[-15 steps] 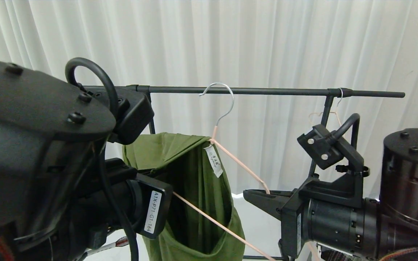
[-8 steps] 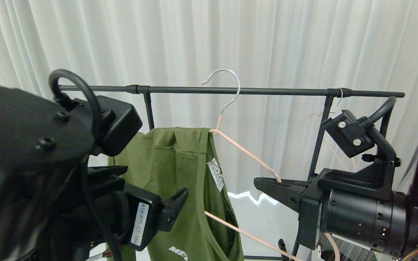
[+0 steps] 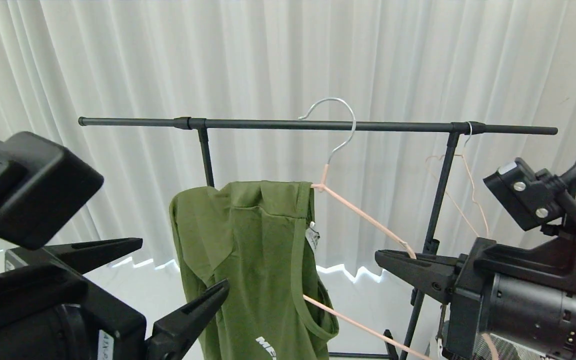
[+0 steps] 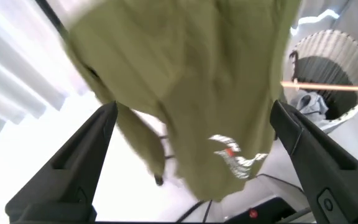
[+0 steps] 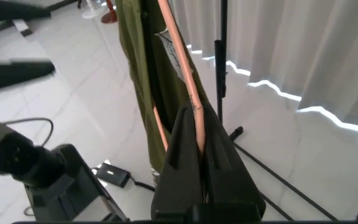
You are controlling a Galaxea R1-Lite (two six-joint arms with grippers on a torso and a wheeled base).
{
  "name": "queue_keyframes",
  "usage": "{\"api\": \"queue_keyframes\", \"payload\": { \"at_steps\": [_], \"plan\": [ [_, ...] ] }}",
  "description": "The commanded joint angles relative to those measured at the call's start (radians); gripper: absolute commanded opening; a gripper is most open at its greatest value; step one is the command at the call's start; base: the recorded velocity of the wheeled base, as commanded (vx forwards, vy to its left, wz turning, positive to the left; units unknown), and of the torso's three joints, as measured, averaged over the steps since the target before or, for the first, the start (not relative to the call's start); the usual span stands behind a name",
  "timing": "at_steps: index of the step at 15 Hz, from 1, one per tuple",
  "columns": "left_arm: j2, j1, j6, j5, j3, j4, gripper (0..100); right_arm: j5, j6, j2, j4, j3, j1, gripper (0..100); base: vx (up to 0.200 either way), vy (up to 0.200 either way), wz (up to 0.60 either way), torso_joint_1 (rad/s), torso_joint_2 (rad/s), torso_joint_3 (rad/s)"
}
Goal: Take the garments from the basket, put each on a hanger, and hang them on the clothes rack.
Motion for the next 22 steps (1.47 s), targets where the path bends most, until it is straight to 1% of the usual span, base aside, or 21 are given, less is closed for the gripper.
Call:
{"api": "queue_keyframes", "payload": {
  "at_steps": [1,2,3,5,6,7,9,10,11,12,13,15,17,20,22],
  "plan": [
    [-0.067,-0.003,0.089,-0.006,0.004,0.000,100,0.002,-0.030,-0.058,-0.002,0.059,0.000,0,0.000,0.000,0.00,0.000,0.00,0.000],
    [-0.101,0.000,0.173,-0.049,0.009,0.000,100,0.002,-0.070,-0.085,-0.002,0.100,0.002,0,0.000,0.000,0.00,0.000,0.00,0.000],
    [-0.130,0.004,0.216,-0.128,0.011,0.000,100,0.007,-0.099,-0.108,-0.002,0.132,0.008,0,0.000,0.000,0.00,0.000,0.00,0.000],
    [-0.172,0.046,0.271,-0.299,0.029,0.000,100,0.033,-0.142,-0.157,0.000,0.191,0.043,0,0.000,0.000,0.00,0.000,0.00,0.000],
    [-0.176,0.084,0.311,-0.362,0.049,-0.003,100,0.050,-0.164,-0.177,0.001,0.215,0.066,0,0.000,0.000,0.00,0.000,0.00,0.000],
    [-0.181,0.099,0.343,-0.405,0.072,-0.020,100,0.057,-0.182,-0.187,0.001,0.233,0.086,0,0.000,0.000,0.00,0.000,0.00,0.000],
    [-0.179,0.099,0.380,-0.516,0.158,-0.127,100,0.059,-0.205,-0.197,0.001,0.260,0.134,0,0.000,0.000,0.00,0.000,0.00,0.000],
    [-0.172,0.099,0.414,-0.569,0.204,-0.182,100,0.057,-0.205,-0.197,0.001,0.263,0.154,0,0.000,0.000,0.00,0.000,0.00,0.000],
    [-0.164,0.098,0.440,-0.606,0.228,-0.218,100,0.059,-0.205,-0.197,0.001,0.263,0.168,0,0.000,0.000,0.00,0.000,0.00,0.000],
    [-0.147,0.098,0.483,-0.688,0.276,-0.284,100,0.059,-0.207,-0.194,0.001,0.263,0.189,0,0.000,0.000,0.00,0.000,0.00,0.000],
    [-0.133,0.098,0.491,-0.734,0.299,-0.316,100,0.059,-0.216,-0.193,0.001,0.263,0.203,0,0.000,0.000,0.00,0.000,0.00,0.000],
    [-0.097,0.098,0.491,-0.758,0.310,-0.336,100,0.059,-0.236,-0.193,0.003,0.273,0.240,0,0.000,0.000,0.00,0.000,0.00,0.000],
    [-0.074,0.092,0.491,-0.761,0.313,-0.336,100,0.059,-0.237,-0.190,0.001,0.273,0.270,0,0.000,0.000,0.00,0.000,0.00,0.000],
    [-0.060,0.082,0.491,-0.810,0.331,-0.336,100,0.059,-0.240,-0.182,0.001,0.272,0.287,0,0.000,0.000,0.00,0.000,0.00,0.000],
    [-0.047,0.082,0.491,-0.816,0.339,-0.336,100,0.059,-0.242,-0.180,0.001,0.272,0.289,0,0.000,0.000,0.00,0.000,0.00,0.000]
  ]
}}
